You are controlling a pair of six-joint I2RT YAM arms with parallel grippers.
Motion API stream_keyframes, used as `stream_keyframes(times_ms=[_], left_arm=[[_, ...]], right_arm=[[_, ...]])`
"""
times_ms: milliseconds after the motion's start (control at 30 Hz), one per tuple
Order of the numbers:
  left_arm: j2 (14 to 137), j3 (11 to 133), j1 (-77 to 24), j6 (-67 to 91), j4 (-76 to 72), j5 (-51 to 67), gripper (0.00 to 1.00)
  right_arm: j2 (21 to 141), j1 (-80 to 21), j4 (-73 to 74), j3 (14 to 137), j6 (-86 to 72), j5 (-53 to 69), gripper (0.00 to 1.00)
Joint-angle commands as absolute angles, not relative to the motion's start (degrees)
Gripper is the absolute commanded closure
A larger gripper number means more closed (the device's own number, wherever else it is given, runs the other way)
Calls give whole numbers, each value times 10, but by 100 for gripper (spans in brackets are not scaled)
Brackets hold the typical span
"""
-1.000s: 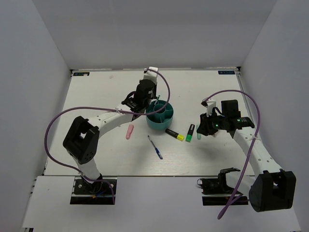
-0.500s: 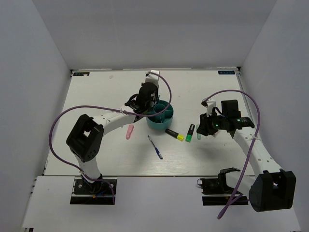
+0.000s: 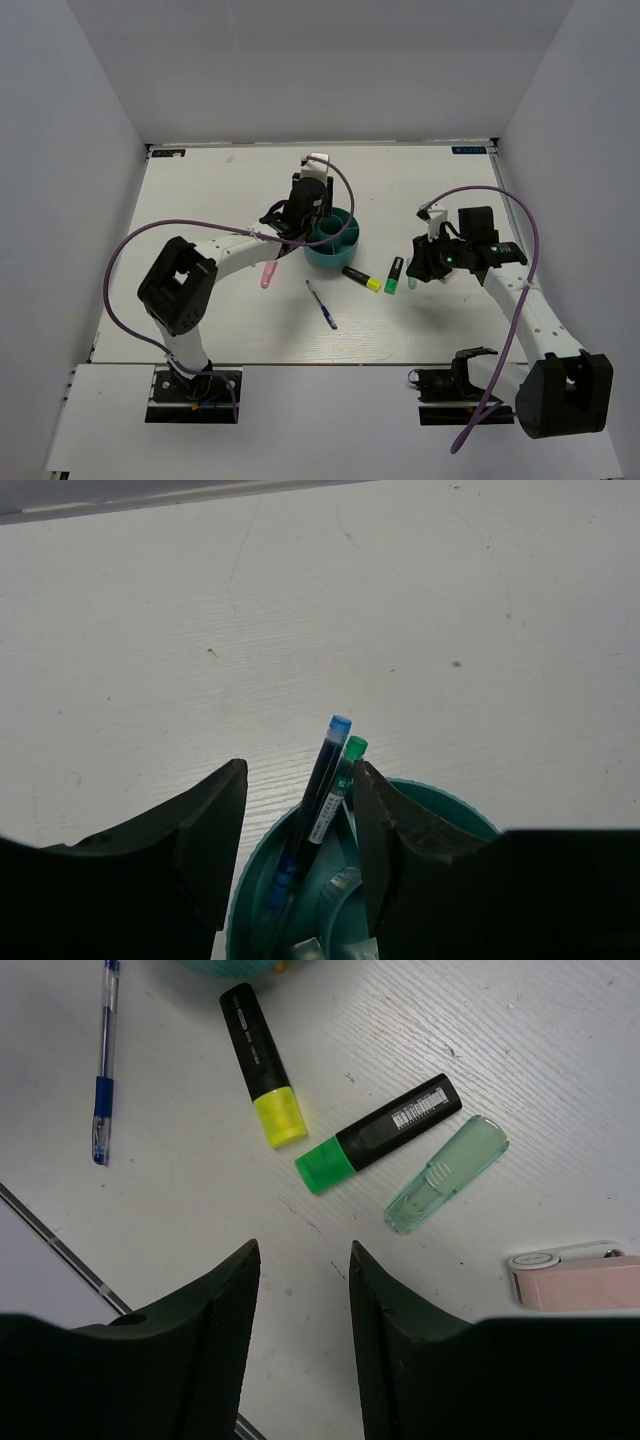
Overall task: Sort the stationery into containers
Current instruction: Place the pen in the storage box, then pick up the pen from the center of the board.
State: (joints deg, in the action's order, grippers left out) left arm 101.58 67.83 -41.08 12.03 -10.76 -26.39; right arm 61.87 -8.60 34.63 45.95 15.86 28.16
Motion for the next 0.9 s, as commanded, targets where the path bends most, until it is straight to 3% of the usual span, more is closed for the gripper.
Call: stream_keyframes(times_ms=[0, 100, 133, 167, 200, 267, 300, 400, 433, 467, 533, 567, 633, 667, 700, 733, 767, 800, 867], left_arm=[[982, 670, -417, 123, -109, -270, 43], [959, 660, -424, 119, -112, -283, 41], [927, 650, -427, 117, -112, -282, 50], [915, 646, -428, 116, -107, -284, 62], [873, 640, -438, 118, -85, -288, 95], [847, 648, -442, 148, 15, -293, 100], [824, 661, -443, 202, 60, -286, 100], [793, 664, -455, 344, 252, -265, 100], [790, 658, -460, 406, 304, -242, 99], [778, 628, -464, 440, 342, -231, 85], [772, 596, -470, 558, 353, -191, 61], [766, 556, -472, 589, 356, -173, 60], [766, 537, -475, 679, 348, -164, 48], [771, 531, -490, 693, 337, -161, 43], [774, 533, -494, 707, 339, -164, 40], [797, 547, -499, 719, 344, -171, 40], [805, 555, -508, 725, 351, -171, 40], [829, 568, -510, 727, 354, -170, 40], [845, 571, -511, 736, 349, -165, 40]], right_arm=[[613, -82, 342, 465, 163, 284, 55], [610, -83, 344, 464, 162, 283, 55], [609, -83, 345, 463, 162, 282, 55], [610, -83, 345, 464, 161, 283, 55], [609, -82, 344, 464, 161, 283, 58], [608, -81, 345, 464, 159, 282, 69], [607, -82, 345, 463, 156, 283, 97], [613, -83, 344, 466, 152, 283, 100], [613, -84, 345, 467, 153, 285, 100], [619, -84, 347, 469, 152, 286, 100], [627, -85, 354, 478, 150, 286, 63], [630, -85, 359, 484, 150, 284, 49], [637, -85, 365, 488, 145, 285, 36], [635, -85, 367, 490, 143, 285, 39], [635, -84, 367, 490, 140, 285, 50], [632, -85, 367, 490, 134, 286, 77], [631, -84, 362, 488, 132, 284, 86], [628, -84, 359, 489, 127, 285, 94], [628, -85, 354, 487, 123, 275, 94]])
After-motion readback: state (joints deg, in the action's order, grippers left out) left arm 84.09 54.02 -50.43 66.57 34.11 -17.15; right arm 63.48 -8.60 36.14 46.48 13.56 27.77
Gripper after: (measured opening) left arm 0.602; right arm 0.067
